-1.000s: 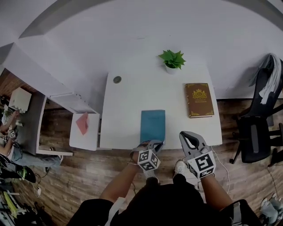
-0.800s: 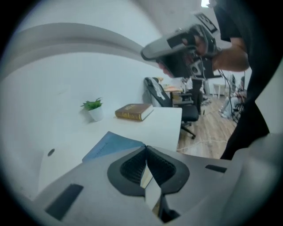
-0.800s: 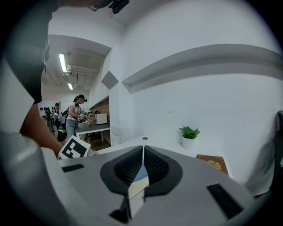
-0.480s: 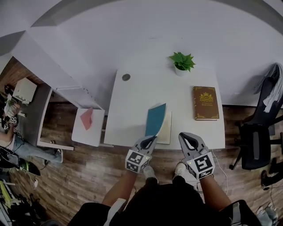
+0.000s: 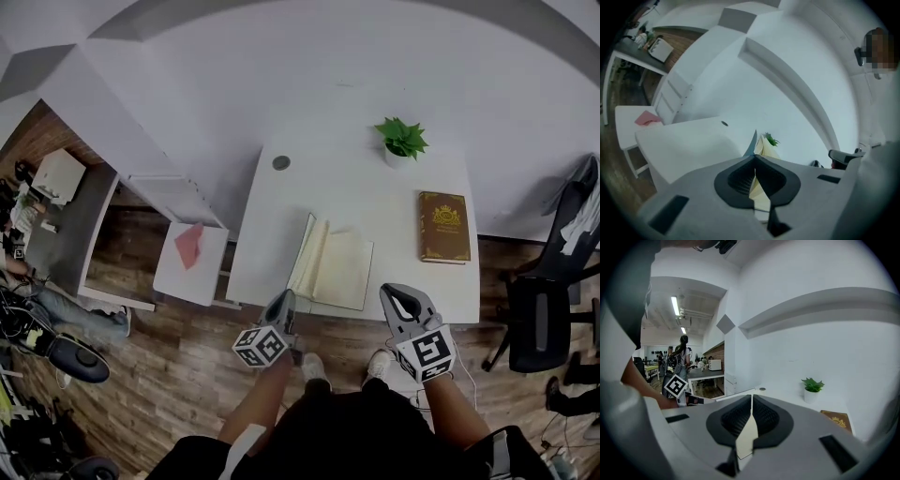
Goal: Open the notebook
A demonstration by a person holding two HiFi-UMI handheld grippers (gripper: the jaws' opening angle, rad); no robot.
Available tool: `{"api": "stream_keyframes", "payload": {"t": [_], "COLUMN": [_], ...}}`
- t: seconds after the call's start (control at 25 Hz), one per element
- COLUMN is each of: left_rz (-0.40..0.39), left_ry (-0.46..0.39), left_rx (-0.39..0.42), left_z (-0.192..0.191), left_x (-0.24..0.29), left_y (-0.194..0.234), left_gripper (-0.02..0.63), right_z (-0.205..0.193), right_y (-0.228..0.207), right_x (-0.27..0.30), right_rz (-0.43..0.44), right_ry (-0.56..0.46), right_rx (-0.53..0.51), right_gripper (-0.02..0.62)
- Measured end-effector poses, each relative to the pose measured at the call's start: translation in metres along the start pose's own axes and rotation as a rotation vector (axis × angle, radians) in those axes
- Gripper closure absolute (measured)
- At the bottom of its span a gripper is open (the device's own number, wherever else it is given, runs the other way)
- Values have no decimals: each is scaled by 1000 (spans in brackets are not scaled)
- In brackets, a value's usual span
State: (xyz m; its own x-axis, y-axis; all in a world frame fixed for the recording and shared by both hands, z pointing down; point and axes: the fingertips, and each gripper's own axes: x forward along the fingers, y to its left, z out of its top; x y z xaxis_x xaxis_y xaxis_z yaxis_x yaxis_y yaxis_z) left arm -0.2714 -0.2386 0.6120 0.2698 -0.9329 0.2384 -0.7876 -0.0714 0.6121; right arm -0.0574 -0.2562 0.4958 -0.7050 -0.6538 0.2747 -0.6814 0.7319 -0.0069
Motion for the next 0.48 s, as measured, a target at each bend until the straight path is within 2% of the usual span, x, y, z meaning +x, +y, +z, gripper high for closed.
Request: {"api": "stream_keyframes", "payload": {"t": [0.16,0.32,0.4,0.48], "left_rz": [104,230,290,357], "left_ry": [-35,22,80,117], "left_rx": [-55,-65,-24,83], "left_z": [5,-9,-20,-22], "left_x": [-7,-15,-20,-27], "left_y": [43,87,103,111], "left_gripper": [598,597,596,593], "right_z": [1,1,1,0], "right_y": [7,10,8,4], "right_x": [3,4,3,2], "right_rz": [14,11,4,-6], "right_ry": [-1,2,4,5], "right_rx": [-8,-9,-1,5], "right_gripper": [592,592,592,592]}}
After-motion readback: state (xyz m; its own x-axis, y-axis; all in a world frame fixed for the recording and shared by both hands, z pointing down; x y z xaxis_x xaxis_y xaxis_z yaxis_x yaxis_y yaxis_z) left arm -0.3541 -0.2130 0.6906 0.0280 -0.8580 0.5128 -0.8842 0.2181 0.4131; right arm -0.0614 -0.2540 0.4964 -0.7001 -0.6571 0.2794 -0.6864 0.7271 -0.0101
